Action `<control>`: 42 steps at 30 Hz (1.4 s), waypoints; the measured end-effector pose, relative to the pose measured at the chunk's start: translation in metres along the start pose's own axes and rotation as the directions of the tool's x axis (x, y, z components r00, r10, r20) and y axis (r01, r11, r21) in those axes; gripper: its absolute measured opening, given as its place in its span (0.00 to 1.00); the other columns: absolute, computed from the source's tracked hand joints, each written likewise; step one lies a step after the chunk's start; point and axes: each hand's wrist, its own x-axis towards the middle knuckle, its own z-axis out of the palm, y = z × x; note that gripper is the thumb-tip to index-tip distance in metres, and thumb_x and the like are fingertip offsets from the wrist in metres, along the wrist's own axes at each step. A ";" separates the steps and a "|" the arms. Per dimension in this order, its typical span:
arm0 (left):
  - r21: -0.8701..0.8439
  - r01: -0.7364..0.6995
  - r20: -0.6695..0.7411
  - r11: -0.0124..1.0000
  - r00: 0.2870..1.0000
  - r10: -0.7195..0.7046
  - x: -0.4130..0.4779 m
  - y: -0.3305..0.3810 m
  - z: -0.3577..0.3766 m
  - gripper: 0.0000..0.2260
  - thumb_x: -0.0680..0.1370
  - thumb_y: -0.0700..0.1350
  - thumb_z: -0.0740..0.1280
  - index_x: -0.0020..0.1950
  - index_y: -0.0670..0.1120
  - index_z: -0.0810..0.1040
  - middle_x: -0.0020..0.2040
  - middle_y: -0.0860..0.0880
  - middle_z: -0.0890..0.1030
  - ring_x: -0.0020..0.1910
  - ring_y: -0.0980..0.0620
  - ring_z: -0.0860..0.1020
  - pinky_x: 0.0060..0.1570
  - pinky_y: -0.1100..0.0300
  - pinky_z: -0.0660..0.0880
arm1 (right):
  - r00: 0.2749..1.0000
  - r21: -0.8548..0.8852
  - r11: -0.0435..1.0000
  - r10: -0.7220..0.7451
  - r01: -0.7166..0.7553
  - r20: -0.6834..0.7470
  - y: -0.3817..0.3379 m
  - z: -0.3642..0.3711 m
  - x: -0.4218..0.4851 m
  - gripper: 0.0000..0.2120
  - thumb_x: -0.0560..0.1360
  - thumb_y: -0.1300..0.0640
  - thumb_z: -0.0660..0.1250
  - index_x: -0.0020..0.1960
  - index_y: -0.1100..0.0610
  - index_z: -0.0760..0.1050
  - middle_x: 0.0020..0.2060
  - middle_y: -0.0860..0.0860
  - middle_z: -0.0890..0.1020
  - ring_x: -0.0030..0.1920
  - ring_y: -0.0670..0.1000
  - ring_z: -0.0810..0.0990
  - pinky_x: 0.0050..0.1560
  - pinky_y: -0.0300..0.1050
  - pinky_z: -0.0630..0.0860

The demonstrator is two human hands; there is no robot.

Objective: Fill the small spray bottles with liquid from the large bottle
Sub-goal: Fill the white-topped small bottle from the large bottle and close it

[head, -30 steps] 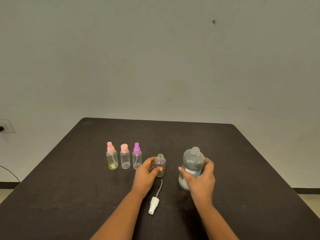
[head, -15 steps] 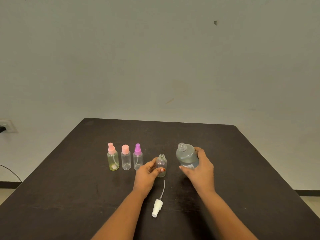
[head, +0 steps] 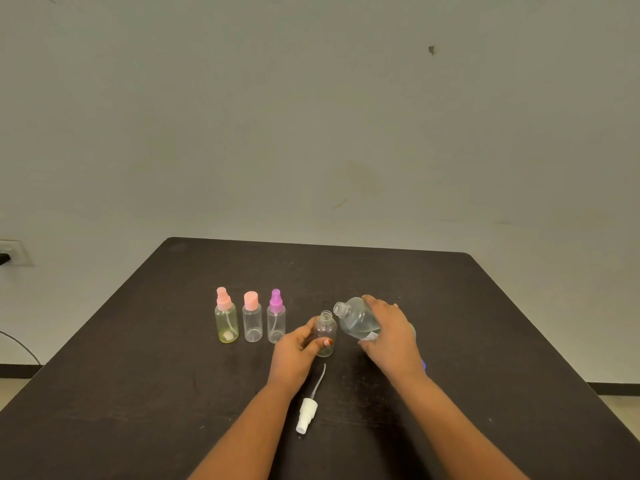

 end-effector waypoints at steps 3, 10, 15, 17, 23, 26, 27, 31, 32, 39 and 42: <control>0.021 0.006 0.004 1.000 1.000 -0.006 0.000 0.001 -0.001 0.21 0.75 0.40 0.68 0.68 0.47 0.71 0.53 0.60 0.79 0.52 0.66 0.76 0.51 0.75 0.71 | 0.999 -0.032 0.999 -0.019 0.020 0.031 0.001 0.000 0.002 0.32 0.67 0.63 0.72 0.69 0.55 0.67 0.60 0.50 0.76 0.62 0.51 0.72 0.71 0.41 0.52; 0.025 0.018 0.006 1.000 1.000 -0.018 0.000 0.001 -0.001 0.20 0.75 0.40 0.68 0.67 0.47 0.72 0.51 0.63 0.78 0.50 0.69 0.75 0.48 0.78 0.69 | 0.997 -0.105 0.993 -0.039 0.046 0.071 -0.002 -0.004 0.005 0.32 0.70 0.62 0.70 0.71 0.53 0.64 0.63 0.49 0.74 0.63 0.51 0.69 0.63 0.43 0.66; 0.018 0.013 0.010 1.000 1.000 -0.013 -0.001 0.003 -0.001 0.21 0.75 0.40 0.68 0.68 0.46 0.71 0.55 0.58 0.78 0.58 0.60 0.75 0.50 0.78 0.70 | 0.993 -0.132 0.990 -0.038 0.053 0.110 -0.002 -0.007 0.008 0.33 0.71 0.61 0.70 0.72 0.53 0.62 0.64 0.50 0.73 0.64 0.51 0.68 0.65 0.43 0.65; 0.011 0.014 0.011 1.000 1.000 -0.014 -0.001 0.004 -0.001 0.21 0.75 0.39 0.68 0.68 0.45 0.71 0.56 0.57 0.78 0.58 0.61 0.75 0.50 0.78 0.70 | 0.991 -0.154 0.986 -0.043 0.063 0.128 -0.003 -0.010 0.009 0.32 0.72 0.60 0.69 0.73 0.52 0.61 0.64 0.50 0.72 0.65 0.51 0.67 0.65 0.43 0.64; 0.029 0.023 0.020 0.999 1.000 -0.023 0.000 0.004 -0.002 0.22 0.76 0.40 0.67 0.69 0.46 0.69 0.62 0.52 0.78 0.58 0.62 0.73 0.57 0.73 0.66 | 0.986 -0.206 0.975 -0.048 0.081 0.162 -0.005 -0.014 0.014 0.32 0.72 0.61 0.68 0.73 0.52 0.61 0.65 0.50 0.72 0.65 0.51 0.67 0.65 0.44 0.65; 0.037 0.013 0.022 0.999 1.000 -0.014 -0.001 0.004 -0.002 0.22 0.76 0.40 0.67 0.69 0.45 0.69 0.62 0.52 0.78 0.58 0.62 0.72 0.57 0.73 0.67 | 0.984 -0.218 0.970 -0.069 0.105 0.166 -0.005 -0.014 0.017 0.32 0.72 0.61 0.68 0.72 0.52 0.61 0.63 0.50 0.73 0.64 0.52 0.68 0.64 0.45 0.66; 0.037 0.011 0.018 0.999 1.000 -0.011 -0.001 0.004 -0.002 0.22 0.76 0.40 0.67 0.69 0.45 0.69 0.61 0.51 0.78 0.59 0.62 0.73 0.56 0.74 0.67 | 0.983 -0.222 0.968 -0.077 0.114 0.167 -0.004 -0.014 0.017 0.32 0.71 0.62 0.68 0.72 0.52 0.62 0.63 0.50 0.74 0.63 0.52 0.69 0.64 0.46 0.67; 0.034 -0.006 0.006 0.999 1.000 0.006 -0.002 0.004 -0.002 0.21 0.75 0.40 0.68 0.68 0.45 0.71 0.56 0.56 0.79 0.59 0.59 0.75 0.49 0.80 0.69 | 0.983 -0.227 0.965 -0.095 0.129 0.155 -0.003 -0.014 0.017 0.32 0.71 0.63 0.68 0.72 0.52 0.62 0.62 0.51 0.74 0.62 0.53 0.69 0.62 0.46 0.67; 0.035 -0.006 0.007 0.999 1.000 0.006 -0.002 0.005 -0.002 0.21 0.75 0.40 0.68 0.68 0.45 0.71 0.55 0.57 0.79 0.57 0.61 0.75 0.49 0.79 0.69 | 0.983 -0.232 0.963 -0.105 0.139 0.151 -0.003 -0.014 0.017 0.31 0.71 0.63 0.68 0.72 0.52 0.62 0.61 0.51 0.75 0.62 0.53 0.69 0.62 0.46 0.67; 0.028 -0.004 0.009 1.000 1.000 0.003 -0.002 0.005 -0.002 0.20 0.75 0.40 0.68 0.67 0.46 0.72 0.52 0.60 0.78 0.55 0.64 0.76 0.49 0.78 0.70 | 0.982 -0.258 0.953 -0.129 0.162 0.140 -0.003 -0.015 0.018 0.31 0.72 0.63 0.67 0.72 0.51 0.62 0.62 0.51 0.74 0.63 0.52 0.68 0.64 0.46 0.66; 0.021 0.002 0.016 1.000 1.000 -0.002 -0.002 0.005 -0.002 0.21 0.75 0.40 0.68 0.68 0.46 0.71 0.52 0.60 0.78 0.54 0.64 0.75 0.49 0.77 0.70 | 0.982 -0.269 0.949 -0.131 0.165 0.138 -0.003 -0.015 0.019 0.31 0.72 0.63 0.67 0.72 0.50 0.61 0.63 0.50 0.73 0.64 0.52 0.67 0.65 0.45 0.65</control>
